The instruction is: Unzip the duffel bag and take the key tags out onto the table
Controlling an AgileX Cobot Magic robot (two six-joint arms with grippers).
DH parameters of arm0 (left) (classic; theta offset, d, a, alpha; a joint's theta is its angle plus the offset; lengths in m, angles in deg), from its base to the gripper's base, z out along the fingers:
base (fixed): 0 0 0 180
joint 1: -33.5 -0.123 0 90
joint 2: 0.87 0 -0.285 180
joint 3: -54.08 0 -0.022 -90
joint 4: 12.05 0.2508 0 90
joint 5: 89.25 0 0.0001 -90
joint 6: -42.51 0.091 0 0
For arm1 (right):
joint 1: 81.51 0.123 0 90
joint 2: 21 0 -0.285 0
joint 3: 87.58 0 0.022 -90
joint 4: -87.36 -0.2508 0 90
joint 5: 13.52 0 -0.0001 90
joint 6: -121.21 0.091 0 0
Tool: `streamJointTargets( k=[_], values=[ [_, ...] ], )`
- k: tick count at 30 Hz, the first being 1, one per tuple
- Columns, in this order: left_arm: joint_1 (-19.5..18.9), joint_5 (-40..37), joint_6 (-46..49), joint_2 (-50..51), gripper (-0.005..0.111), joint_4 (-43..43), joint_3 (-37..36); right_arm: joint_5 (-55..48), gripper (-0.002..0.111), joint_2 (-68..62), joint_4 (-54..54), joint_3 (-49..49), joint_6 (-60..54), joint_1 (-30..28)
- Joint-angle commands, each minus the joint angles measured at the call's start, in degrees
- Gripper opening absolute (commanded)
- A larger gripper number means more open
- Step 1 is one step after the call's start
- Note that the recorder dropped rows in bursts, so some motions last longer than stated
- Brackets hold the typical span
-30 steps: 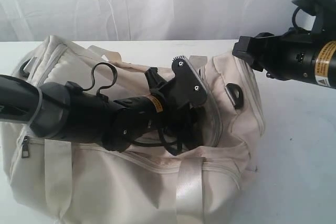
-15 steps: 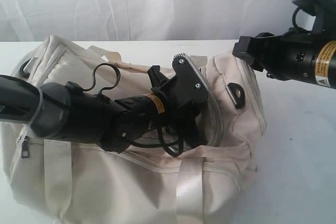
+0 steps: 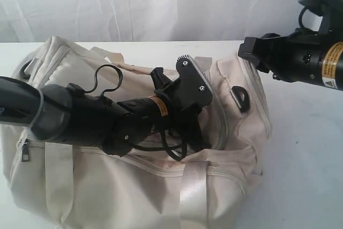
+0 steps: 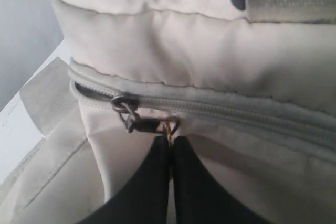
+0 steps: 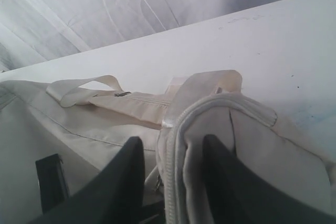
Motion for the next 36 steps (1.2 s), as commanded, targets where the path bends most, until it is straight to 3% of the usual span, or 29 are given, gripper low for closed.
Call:
streamJointTargets(
  k=[1, 10, 17, 26, 32, 36],
  values=[
    [0.04, -1.03, -0.57, 0.11, 0.0, -0.15, 0.08, -0.44, 0.035, 0.44, -0.18, 0.51, -0.58, -0.47],
    [0.04, -6.05, -0.39, -1.74, 0.0, -0.24, 0.08, -1.44, 0.036, 0.44, -0.1, 0.51, -0.58, -0.47],
    [1.13, -12.2, -3.18, -6.88, 0.0, -0.42, 0.08, -1.35, 0.047, 0.44, -0.1, 0.51, -0.58, -0.47],
    [3.73, -21.63, -3.58, -12.27, 0.0, -0.42, 0.08, 4.75, 0.066, 0.44, 0.42, 0.51, -4.16, -0.47],
    [6.05, -22.49, -4.59, -14.43, 0.0, -0.42, 0.08, 3.41, 0.067, 0.44, 2.48, 0.51, -4.59, -0.47],
    [9.01, -27.89, -4.85, -15.56, 0.0, -0.42, 0.08, 3.25, 0.067, -0.16, 2.61, 0.51, -5.2, -0.47]
  ],
)
